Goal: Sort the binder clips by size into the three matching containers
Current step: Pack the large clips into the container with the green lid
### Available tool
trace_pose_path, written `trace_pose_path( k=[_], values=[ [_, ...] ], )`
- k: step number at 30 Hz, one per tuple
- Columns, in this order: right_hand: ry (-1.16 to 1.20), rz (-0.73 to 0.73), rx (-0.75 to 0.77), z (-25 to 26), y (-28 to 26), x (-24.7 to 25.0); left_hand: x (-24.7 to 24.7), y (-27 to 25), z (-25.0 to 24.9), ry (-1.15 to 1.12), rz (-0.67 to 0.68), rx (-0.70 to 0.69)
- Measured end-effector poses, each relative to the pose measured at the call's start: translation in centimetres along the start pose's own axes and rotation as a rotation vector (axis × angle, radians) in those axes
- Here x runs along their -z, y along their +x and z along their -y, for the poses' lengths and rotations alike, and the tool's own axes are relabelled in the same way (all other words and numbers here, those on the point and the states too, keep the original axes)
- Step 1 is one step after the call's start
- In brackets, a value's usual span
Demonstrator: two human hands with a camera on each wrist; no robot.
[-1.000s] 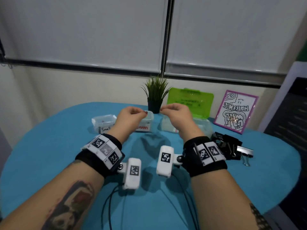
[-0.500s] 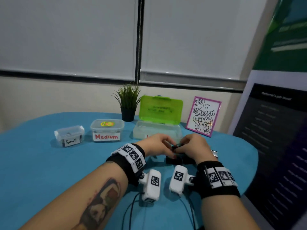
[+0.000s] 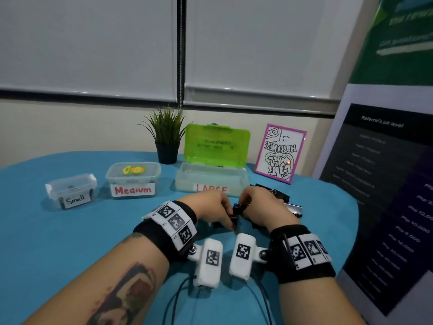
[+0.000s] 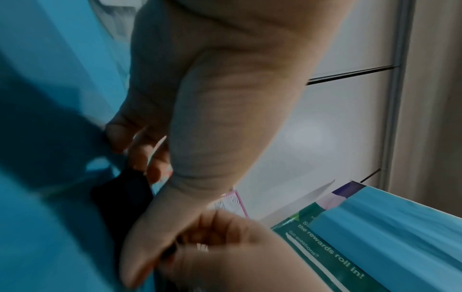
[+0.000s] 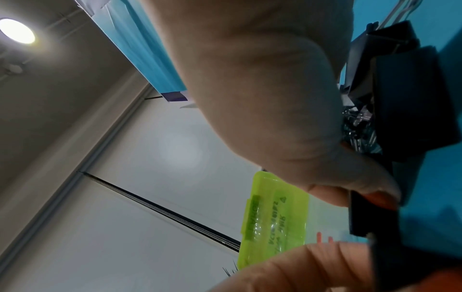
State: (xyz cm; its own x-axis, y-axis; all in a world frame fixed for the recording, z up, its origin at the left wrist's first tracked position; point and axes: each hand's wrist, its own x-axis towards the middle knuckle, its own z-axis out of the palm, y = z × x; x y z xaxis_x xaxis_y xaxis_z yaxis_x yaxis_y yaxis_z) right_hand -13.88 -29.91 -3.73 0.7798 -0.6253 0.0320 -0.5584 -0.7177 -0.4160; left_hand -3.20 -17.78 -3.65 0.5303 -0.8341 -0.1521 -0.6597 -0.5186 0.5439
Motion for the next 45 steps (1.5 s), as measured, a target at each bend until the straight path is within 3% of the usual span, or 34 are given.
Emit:
trace_pose_path(
  k=[3,6,9,11,12,20,24,31,35,38,42,43,45],
  values=[
    [0.143,0.016,0.027,-0.2,-0.3,0.1,2.5,-0.6,0.6,-0.059,0.033,0.019],
    [0.507,0.015,0.072,-0.2,-0.8,1.6,5.6,-1.4,1.2,-0.258,-0.034,-0.027],
    [0.708,-0.091,0.122,0.6,0.2,3.8,7.2,-0.9,2.1,-0.424,-0.333,-0.077],
    [0.69,-0.146,0.173,1.8,1.7,4.6,7.2,0.1,3.1,-0.263,-0.555,-0.049],
    [0.666,-0.145,0.192,2.6,2.5,4.6,7.0,0.4,3.5,-0.189,-0.59,-0.04],
    [0.392,-0.149,0.227,3.7,6.4,-1.0,5.3,1.7,6.1,-0.029,-0.481,-0.008],
    [0.316,-0.063,0.277,3.6,6.9,-2.4,4.9,2.3,6.7,0.007,-0.454,0.067],
    [0.17,0.064,0.225,3.5,7.5,-3.0,4.8,2.5,6.5,0.012,-0.331,0.086],
    [0.158,0.091,0.218,3.6,7.6,-3.2,4.5,2.5,6.3,0.065,-0.294,0.133],
    [0.281,0.063,0.218,3.4,7.2,-2.6,4.5,2.4,6.2,0.076,-0.358,0.122],
    [0.205,-0.236,0.041,0.6,7.2,0.4,4.6,2.1,5.7,0.034,-0.392,0.049],
    [0.18,-0.249,-0.041,-0.6,7.2,0.9,4.5,2.1,5.6,0.003,-0.386,0.027],
    [0.173,-0.144,-0.184,-2.2,7.2,1.1,4.4,2.1,5.6,-0.061,-0.376,0.003]
  ],
)
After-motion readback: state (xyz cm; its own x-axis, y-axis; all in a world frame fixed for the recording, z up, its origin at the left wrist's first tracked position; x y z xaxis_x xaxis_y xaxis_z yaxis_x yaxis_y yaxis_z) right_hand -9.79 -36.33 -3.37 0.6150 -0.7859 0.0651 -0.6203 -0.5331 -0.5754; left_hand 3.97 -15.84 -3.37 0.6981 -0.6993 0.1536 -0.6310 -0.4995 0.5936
